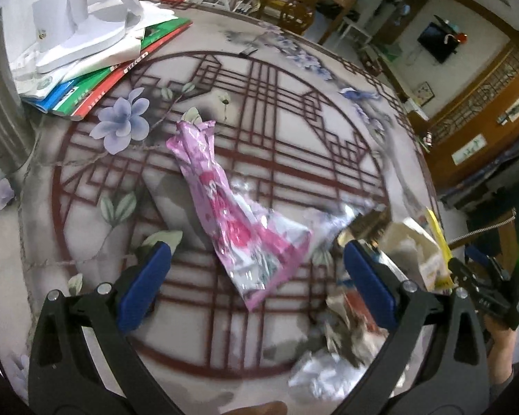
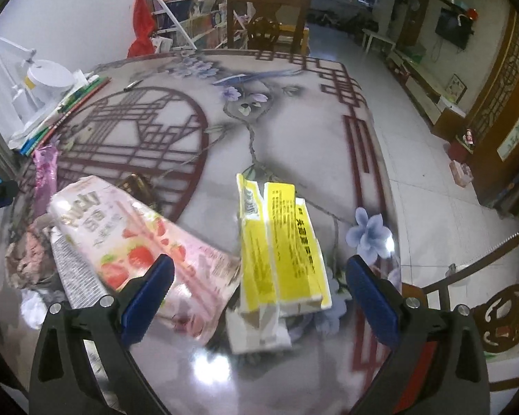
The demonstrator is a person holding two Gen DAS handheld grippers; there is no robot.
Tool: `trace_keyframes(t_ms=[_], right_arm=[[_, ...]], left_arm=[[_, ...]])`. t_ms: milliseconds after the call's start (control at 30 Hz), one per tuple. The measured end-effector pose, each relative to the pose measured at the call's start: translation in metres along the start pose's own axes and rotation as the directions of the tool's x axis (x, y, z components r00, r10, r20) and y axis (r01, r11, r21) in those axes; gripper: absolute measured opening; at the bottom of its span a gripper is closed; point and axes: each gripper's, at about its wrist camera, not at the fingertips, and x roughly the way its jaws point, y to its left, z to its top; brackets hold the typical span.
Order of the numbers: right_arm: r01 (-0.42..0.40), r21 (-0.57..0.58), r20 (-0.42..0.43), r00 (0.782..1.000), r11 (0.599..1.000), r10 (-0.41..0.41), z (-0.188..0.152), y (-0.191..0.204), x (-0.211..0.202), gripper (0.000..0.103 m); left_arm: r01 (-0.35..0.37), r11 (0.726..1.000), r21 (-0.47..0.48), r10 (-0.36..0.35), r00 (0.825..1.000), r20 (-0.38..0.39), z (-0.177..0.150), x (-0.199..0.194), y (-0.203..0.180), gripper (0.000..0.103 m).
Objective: Collect trash
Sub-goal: 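Grasp the pink foil wrapper with the left tool while the right tool grasps the yellow package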
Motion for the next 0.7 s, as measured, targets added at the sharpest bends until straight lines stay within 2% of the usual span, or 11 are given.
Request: trace_keyframes(t_ms=[33,200,500,533,667,700], right_arm=[[0.008,0.007,-0.004,1.0,1.0,-0.008,0.002,-0.003,0.006,0.094],[-0.008,0.03,-0.058,0.998,1.0,0.01,0.002,-0.013,0.027,0.079],[0.005,0.039,-0.08,0.997,0.999,-0.002,-0.004,-0.016,0.042,0.07],[0.008,0.036,-0.078,0.997,0.999,-0.005,-0.004,-0.016,0.042,0.068],[0.007,0.021,-0.074,0.997,1.0,-0.005,-0.004,-0.013,0.042,0.052],[0.007,0.014,-0.074,0.997,1.0,-0.006,-0.003,-0.012,0.042,0.052]], left_arm=[[-0.004,1.0,-0.006,0.004,1.0,-0.002,0.003,0.004,0.001,0.098],[-0.033,0.999,-0.013,0.033,0.999,-0.005,0.012,0.022,-0.003,0.098],[-0.127,0.986,-0.108,0.124,0.992,-0.034,0.018,0.052,0.009,0.098],[-0.135,0.984,-0.114,0.132,0.991,-0.039,0.017,0.055,0.011,0.095],[-0.162,0.981,-0.105,0.16,0.987,-0.029,0.016,0.054,0.01,0.081],[-0.173,0.981,-0.093,0.171,0.985,-0.027,0.015,0.052,0.009,0.077]])
